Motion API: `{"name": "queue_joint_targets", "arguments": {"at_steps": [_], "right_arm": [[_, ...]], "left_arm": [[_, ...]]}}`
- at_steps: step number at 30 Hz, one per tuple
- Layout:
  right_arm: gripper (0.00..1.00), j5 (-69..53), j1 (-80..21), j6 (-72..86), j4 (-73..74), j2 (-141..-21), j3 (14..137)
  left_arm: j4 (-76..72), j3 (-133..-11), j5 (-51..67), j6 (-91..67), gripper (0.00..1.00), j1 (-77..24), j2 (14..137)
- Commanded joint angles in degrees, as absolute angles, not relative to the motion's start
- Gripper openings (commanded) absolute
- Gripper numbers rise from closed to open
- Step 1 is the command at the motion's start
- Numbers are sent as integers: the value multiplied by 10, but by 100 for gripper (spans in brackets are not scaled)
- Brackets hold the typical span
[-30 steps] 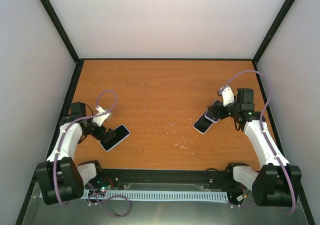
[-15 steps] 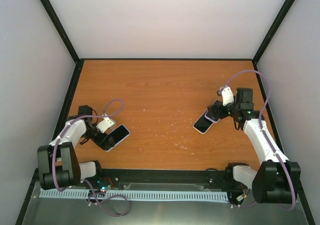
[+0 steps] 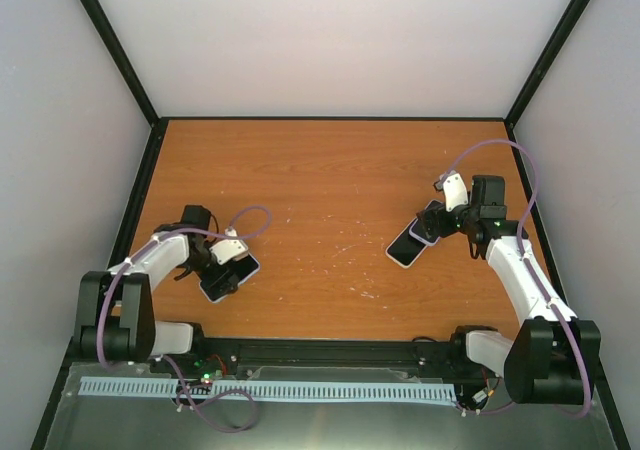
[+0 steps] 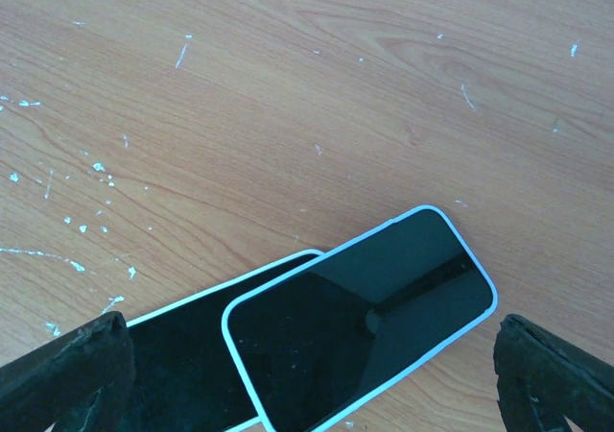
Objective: Take the phone out of the phone case
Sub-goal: Pick up the phone at the center of the board.
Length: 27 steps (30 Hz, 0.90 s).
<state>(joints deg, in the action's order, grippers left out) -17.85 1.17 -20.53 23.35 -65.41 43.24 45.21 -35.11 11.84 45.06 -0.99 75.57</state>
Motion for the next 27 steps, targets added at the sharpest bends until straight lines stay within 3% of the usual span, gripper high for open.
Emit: {"name": "queue_joint_targets", "arguments": {"at_steps": [1,13,27], "right_arm": [[100,-166,14,-212,225,-657,434],[100,-174,13,-192,212,-653,451],[100,-220,-20,-75,192,-703,494]], "left_arm": [[428,-337,84,403,100,-54,800],[364,-384,105,325,79,-97,813],[278,-576,172,196,69,-191,962]]}}
